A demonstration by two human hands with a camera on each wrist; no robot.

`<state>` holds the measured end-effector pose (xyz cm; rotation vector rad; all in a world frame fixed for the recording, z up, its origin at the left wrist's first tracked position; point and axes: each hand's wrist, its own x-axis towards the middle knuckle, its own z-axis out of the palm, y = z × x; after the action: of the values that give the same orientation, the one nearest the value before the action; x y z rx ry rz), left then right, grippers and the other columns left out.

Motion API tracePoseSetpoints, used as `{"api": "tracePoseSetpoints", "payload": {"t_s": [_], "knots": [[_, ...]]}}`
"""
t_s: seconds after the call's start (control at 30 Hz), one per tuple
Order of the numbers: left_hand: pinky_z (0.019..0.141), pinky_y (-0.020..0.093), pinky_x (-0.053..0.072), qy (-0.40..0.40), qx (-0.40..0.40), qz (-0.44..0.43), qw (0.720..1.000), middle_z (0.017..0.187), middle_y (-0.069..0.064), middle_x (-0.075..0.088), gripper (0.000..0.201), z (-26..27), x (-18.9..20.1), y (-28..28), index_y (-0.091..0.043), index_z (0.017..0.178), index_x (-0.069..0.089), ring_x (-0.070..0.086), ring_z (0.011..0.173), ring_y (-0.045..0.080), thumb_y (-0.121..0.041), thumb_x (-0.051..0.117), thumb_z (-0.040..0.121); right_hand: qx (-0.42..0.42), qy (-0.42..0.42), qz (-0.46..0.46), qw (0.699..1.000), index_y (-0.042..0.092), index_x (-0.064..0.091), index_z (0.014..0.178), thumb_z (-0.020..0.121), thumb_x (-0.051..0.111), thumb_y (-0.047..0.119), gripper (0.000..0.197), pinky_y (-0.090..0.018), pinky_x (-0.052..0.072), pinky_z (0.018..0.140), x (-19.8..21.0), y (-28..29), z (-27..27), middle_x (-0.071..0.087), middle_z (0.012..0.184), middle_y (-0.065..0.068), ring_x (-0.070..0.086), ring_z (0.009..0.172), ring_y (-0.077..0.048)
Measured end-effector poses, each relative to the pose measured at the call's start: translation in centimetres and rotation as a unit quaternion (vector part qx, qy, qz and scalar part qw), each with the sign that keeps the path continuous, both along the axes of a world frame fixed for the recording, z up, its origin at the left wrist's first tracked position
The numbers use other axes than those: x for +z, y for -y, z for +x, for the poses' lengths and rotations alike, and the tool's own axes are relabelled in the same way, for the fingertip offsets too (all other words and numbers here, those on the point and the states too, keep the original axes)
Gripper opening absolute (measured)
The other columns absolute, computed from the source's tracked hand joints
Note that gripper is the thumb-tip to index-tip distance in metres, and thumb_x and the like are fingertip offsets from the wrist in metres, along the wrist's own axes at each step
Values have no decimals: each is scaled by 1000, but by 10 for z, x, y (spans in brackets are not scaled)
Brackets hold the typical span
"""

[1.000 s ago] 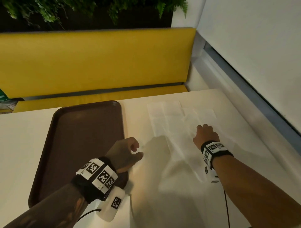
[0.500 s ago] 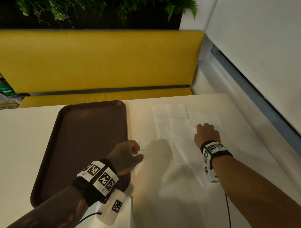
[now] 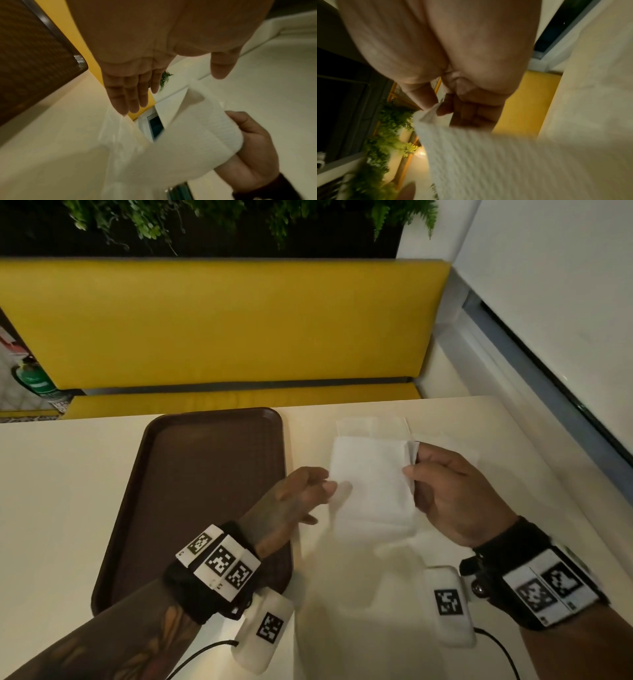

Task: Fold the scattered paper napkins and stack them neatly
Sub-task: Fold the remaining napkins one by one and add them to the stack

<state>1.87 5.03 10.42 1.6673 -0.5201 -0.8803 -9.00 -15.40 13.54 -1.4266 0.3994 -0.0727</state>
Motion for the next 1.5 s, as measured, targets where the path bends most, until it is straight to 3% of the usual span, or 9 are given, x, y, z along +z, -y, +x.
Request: {"api": "tracePoseSetpoints", "payload": {"t_s": [0.13,0.3,0.5,0.67,0.83,0.97,1.17,1.27,1.5], "knots": [[88,54,50,-98,-35,-103,989,110,22,67,52,-1,17,-13,-7,110,64,62,101,44,-44,71,75,17,7,60,998,-3,63,113,84,53,17,37,-55,36,82,-1,-21,7,49,114,-44,51,99,-50],[91,59,50,-74,-66,-124,987,120,21,64,44,-1,23,-24,0,123,55,63,109,38,9,64,80,-17,14,28,999,-7,55,98,98,41,7,19,-43,41,66,-2,-27,15,53,96,-18,50,81,-32],[89,54,53,-49,-3,-113,992,117,17,67,30,0,24,-32,-1,119,57,65,104,37,-6,58,89,51,17,-19,998,4,59,96,85,60,37,35,-37,51,59,-2,-33,8,66,82,-8,59,73,-30],[78,37,58,2,35,-103,994,109,11,71,26,-4,27,-33,-5,118,58,70,95,28,-12,48,95,94,39,-136,985,10,63,114,82,66,30,38,-64,53,75,-10,-51,2,71,100,-13,66,91,-42],[81,56,54,29,69,-95,993,103,13,71,24,-6,26,-38,-10,112,60,67,93,37,-21,53,91,75,82,-161,981,13,58,125,96,52,2,31,-31,56,86,-6,-53,2,71,111,3,67,105,-14],[65,46,53,-3,69,-137,988,104,18,68,26,-3,25,-47,-11,110,54,62,87,47,-18,56,85,50,107,-170,978,1,58,117,97,51,15,26,-53,51,89,-11,-54,2,67,106,-22,61,103,-42],[54,32,49,-36,75,-173,981,99,34,59,30,-1,13,-57,7,103,55,56,75,34,-16,62,86,48,129,-82,987,9,69,108,94,52,-4,25,-26,54,87,-12,-65,0,74,106,-2,68,103,-16],[53,25,48,-42,71,-165,983,84,19,64,17,-5,16,-58,-2,86,67,56,67,23,-7,51,85,57,96,-39,993,-1,66,92,94,42,-15,27,-15,50,70,-12,-65,0,70,84,4,64,78,-10],[64,34,49,-43,74,-142,986,80,6,67,16,-10,19,-60,-19,75,74,56,75,28,-19,60,82,32,0,83,996,13,65,100,99,46,25,23,-27,48,68,-21,-64,5,59,87,-7,56,83,-22]]}}
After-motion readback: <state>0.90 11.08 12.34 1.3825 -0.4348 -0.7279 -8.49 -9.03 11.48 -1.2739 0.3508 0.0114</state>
